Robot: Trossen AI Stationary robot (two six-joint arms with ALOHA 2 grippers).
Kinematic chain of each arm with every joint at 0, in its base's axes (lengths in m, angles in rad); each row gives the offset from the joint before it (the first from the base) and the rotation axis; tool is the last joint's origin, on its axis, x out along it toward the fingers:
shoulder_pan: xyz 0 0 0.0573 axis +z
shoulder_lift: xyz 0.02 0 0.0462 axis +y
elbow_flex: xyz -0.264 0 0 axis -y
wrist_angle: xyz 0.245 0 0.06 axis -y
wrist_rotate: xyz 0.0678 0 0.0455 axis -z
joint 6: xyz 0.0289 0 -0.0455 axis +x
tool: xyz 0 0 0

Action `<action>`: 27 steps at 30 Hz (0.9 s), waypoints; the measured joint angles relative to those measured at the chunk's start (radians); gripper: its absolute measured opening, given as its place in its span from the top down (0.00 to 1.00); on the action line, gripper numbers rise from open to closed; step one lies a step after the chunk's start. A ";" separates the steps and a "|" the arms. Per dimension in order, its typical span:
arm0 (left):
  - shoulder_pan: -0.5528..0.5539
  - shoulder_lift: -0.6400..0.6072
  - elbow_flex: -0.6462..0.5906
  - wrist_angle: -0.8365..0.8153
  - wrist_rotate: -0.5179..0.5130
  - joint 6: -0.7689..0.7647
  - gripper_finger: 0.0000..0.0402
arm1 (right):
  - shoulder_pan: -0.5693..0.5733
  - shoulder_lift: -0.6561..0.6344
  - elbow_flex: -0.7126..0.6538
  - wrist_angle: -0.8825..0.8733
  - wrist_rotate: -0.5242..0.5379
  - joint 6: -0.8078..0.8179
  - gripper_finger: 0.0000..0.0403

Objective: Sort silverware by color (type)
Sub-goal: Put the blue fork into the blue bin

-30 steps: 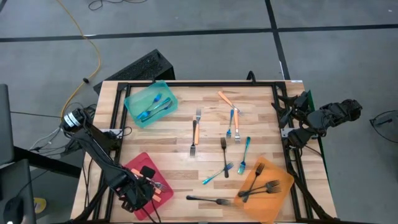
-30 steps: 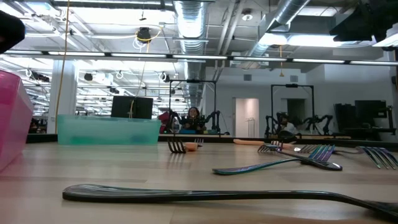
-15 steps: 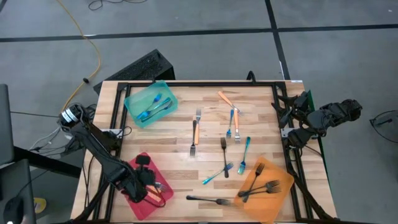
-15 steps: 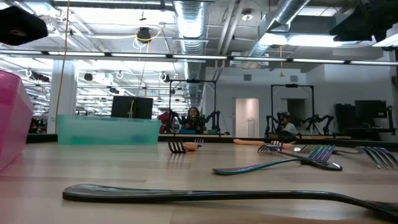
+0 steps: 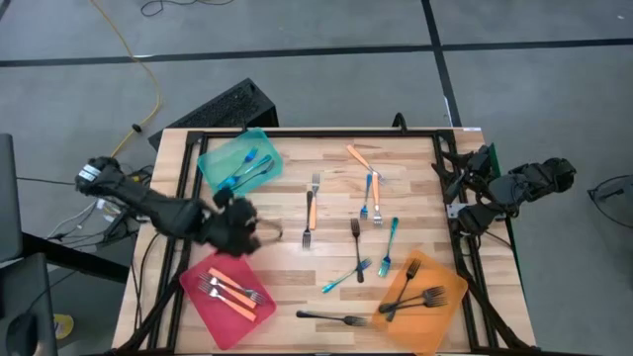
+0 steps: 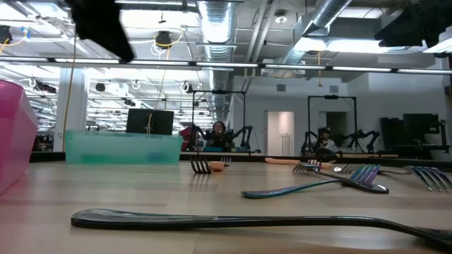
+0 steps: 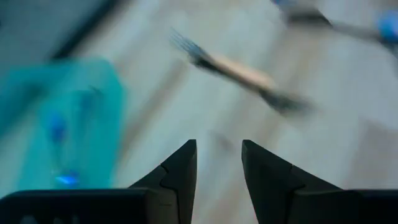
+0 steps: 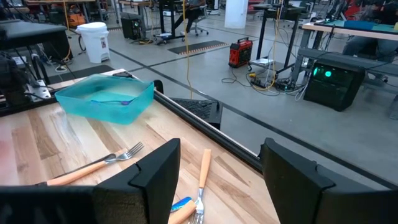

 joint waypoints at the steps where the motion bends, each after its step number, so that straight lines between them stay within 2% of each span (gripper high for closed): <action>1: 0.044 -0.003 0.000 0.020 -0.021 0.033 0.72 | 0.000 0.000 0.000 0.000 0.000 0.000 0.40; 5: 0.209 0.013 0.000 0.160 -0.028 0.176 0.72 | 0.000 0.000 0.000 0.000 0.000 0.000 0.40; 9: 0.309 0.063 0.000 0.341 0.063 0.203 0.72 | 0.000 0.000 0.000 0.000 0.000 0.000 0.40; 12: 0.329 0.118 0.000 0.469 0.146 0.328 0.72 | 0.000 0.000 0.000 0.000 0.000 0.000 0.40; 15: 0.328 0.189 0.000 0.597 0.181 0.417 0.72 | 0.000 0.000 0.000 0.000 0.000 0.000 0.40; 21: 0.360 0.348 0.000 0.818 0.253 0.504 0.72 | 0.000 0.000 0.000 0.000 0.000 0.000 0.40; 27: 0.422 0.486 0.000 1.051 0.358 0.495 0.72 | 0.000 0.000 0.000 0.000 0.000 0.000 0.40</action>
